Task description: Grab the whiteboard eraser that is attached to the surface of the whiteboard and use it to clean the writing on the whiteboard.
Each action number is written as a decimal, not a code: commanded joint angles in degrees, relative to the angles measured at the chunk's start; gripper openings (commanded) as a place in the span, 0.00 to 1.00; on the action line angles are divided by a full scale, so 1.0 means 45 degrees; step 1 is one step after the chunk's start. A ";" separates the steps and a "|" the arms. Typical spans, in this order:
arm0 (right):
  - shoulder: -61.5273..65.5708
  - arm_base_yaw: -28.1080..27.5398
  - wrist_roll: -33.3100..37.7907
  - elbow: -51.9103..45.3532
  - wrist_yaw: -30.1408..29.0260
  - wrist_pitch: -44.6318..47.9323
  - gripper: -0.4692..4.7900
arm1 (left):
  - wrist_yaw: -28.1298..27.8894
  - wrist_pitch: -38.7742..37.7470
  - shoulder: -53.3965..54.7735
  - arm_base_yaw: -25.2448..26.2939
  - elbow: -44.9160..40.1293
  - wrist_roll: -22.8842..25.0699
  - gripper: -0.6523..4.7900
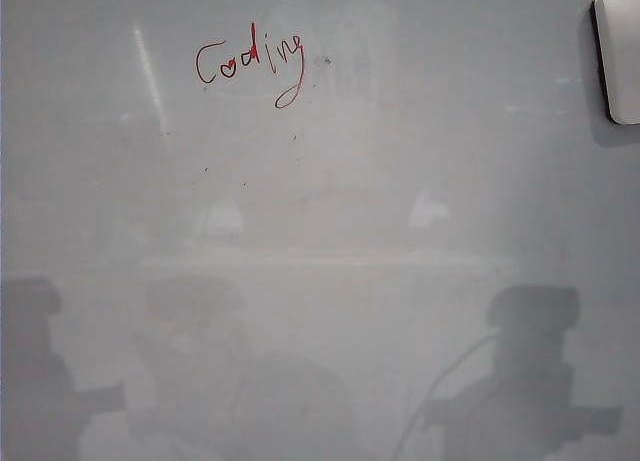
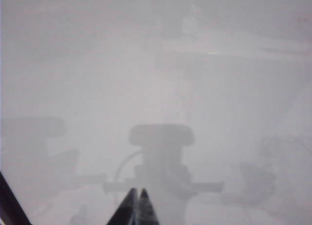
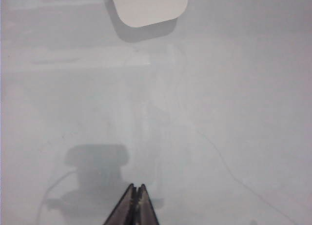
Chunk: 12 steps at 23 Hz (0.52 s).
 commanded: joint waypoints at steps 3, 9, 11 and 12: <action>-0.0024 0.0015 0.0034 -0.0049 0.0010 0.0175 0.10 | -0.0044 0.0112 0.0005 0.0000 0.0005 -0.0019 0.11; -0.0024 0.0019 0.0092 -0.0044 0.0000 0.0194 0.09 | -0.0044 0.0126 0.0005 0.0000 0.0005 -0.0034 0.11; -0.0024 0.0015 0.0578 0.0049 -0.0005 0.0675 0.09 | 0.0262 0.0495 0.0005 -0.0005 0.0097 -0.1379 0.11; -0.0024 0.0019 0.1015 0.0199 -0.0010 0.0933 0.09 | 0.0607 0.0709 0.0005 -0.0005 0.0228 -0.2307 0.11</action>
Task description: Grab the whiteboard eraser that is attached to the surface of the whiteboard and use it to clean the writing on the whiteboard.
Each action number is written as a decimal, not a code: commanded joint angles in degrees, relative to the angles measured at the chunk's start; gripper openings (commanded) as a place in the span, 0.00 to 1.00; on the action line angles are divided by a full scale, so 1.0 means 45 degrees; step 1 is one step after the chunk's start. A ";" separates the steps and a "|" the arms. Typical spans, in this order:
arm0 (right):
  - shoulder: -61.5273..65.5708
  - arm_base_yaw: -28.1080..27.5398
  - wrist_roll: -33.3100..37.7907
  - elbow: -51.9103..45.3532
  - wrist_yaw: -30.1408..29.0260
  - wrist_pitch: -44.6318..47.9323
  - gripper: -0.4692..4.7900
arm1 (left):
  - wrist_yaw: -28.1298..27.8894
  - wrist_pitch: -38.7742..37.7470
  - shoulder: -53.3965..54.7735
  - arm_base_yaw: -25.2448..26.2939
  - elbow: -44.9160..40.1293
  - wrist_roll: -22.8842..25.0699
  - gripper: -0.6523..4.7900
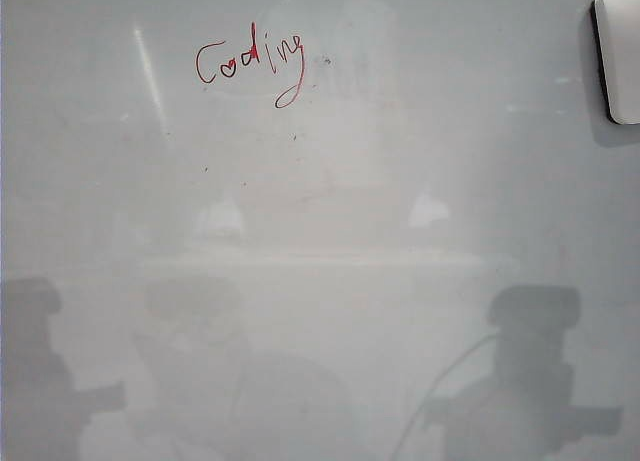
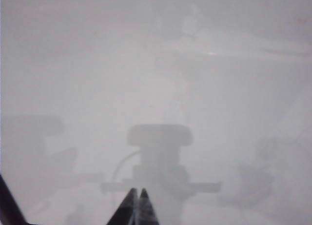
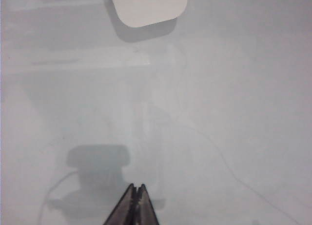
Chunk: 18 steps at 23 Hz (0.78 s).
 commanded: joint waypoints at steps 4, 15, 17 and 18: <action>0.0019 0.0015 0.4269 0.3079 -0.1603 0.0515 0.09 | 0.4668 0.1486 0.0000 0.0000 0.2380 -0.5343 0.11; 0.2793 -0.0053 -0.2764 0.9024 -0.1413 -0.4469 0.61 | 0.9044 -0.0311 0.0005 0.0005 0.4755 -0.3604 0.11; 0.4532 -0.0010 -0.2735 0.9015 -0.1433 -0.3861 0.65 | 0.9049 -0.0461 0.0005 0.0005 0.4755 -0.3614 0.11; 0.5051 -0.0005 -0.2744 0.9015 -0.1273 -0.3512 0.70 | 0.9049 -0.0461 0.0005 0.0005 0.4755 -0.3614 0.11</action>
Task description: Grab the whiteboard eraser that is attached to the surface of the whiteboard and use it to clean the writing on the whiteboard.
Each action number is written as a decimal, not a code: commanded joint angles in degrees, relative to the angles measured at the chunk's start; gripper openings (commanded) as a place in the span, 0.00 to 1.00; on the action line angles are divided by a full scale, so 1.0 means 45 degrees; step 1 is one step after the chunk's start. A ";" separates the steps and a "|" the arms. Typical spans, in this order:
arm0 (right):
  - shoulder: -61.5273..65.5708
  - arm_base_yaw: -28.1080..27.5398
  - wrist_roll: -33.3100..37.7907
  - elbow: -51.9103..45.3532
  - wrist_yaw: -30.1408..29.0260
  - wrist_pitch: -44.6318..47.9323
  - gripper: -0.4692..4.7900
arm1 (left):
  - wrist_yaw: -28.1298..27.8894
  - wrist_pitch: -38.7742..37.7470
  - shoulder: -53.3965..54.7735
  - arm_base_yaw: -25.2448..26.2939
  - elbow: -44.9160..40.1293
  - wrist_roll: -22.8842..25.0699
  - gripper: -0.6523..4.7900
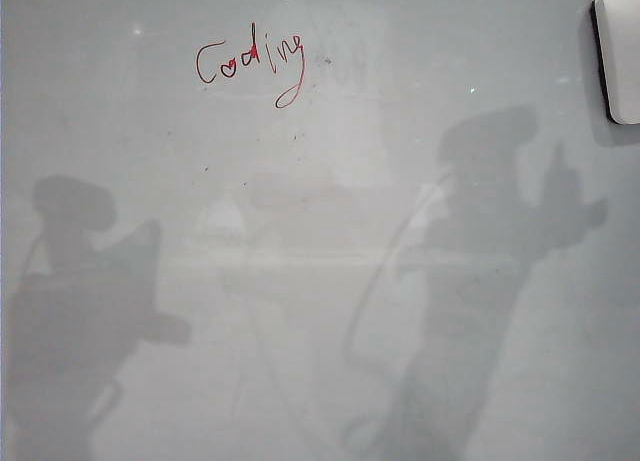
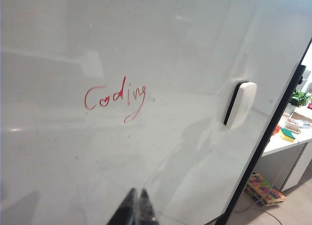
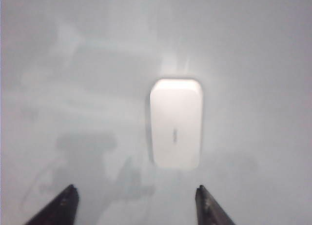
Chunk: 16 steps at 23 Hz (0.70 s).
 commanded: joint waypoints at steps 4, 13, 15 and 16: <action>0.3706 0.0024 -0.0160 0.0029 0.1608 0.3555 0.84 | -0.0253 0.0063 0.0000 0.0000 0.0068 0.0126 0.11; 0.7825 0.0029 -0.0262 0.0029 0.1520 0.6941 0.95 | -0.0238 -0.0471 0.0000 0.0000 0.0068 0.0121 0.11; 0.8320 0.0044 -0.0287 0.0029 0.1472 0.7558 0.95 | -0.0243 -0.0563 0.0000 0.0000 0.0068 0.0131 0.11; 0.8646 0.0053 -0.0282 0.0034 0.1467 0.7975 0.95 | -0.0238 -0.0607 0.0000 0.0000 0.0068 0.0131 0.11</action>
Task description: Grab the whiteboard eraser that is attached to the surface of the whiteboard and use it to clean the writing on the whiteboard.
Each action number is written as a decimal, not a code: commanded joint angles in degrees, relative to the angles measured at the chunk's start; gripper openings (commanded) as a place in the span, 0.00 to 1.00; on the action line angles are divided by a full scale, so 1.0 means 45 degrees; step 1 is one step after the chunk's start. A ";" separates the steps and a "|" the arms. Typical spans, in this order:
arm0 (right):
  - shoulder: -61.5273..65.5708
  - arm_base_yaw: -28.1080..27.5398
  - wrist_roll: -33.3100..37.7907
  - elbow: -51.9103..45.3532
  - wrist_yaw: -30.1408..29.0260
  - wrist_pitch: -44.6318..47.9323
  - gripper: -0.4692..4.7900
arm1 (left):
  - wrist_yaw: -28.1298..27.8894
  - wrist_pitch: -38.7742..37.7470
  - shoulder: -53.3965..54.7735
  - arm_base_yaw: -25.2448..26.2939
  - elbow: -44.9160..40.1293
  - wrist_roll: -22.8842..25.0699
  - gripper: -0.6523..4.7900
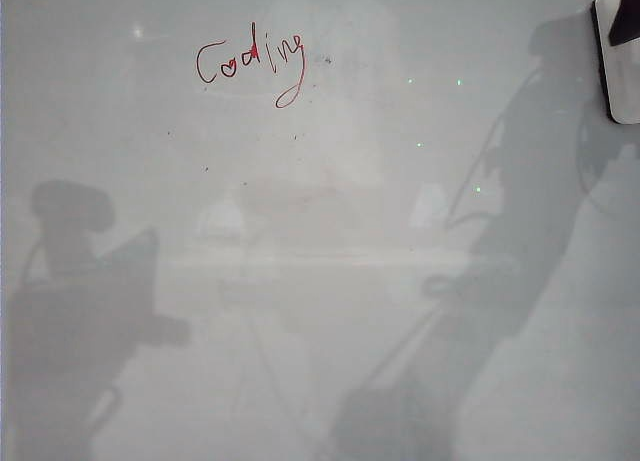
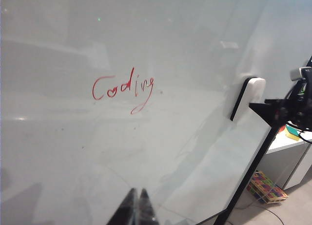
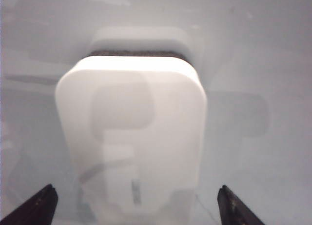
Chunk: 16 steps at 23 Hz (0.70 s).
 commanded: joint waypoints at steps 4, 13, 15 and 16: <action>0.0937 0.0063 -0.0029 0.0083 -0.0049 0.1749 0.90 | -0.0034 -0.0063 0.0005 0.0005 0.0068 0.0053 0.11; 0.0952 0.0092 -0.0010 0.0087 -0.0792 0.1734 0.47 | -0.0053 -0.0097 0.0005 0.0005 0.0068 0.0053 0.11; 0.0826 0.0141 0.0253 0.0087 -0.1277 0.1564 0.47 | -0.0053 -0.0102 0.0005 0.0005 0.0063 0.0053 0.11; 0.0709 0.0306 0.0389 0.0092 -0.1438 0.1481 0.47 | -0.0053 -0.0102 0.0005 0.0005 0.0063 0.0053 0.11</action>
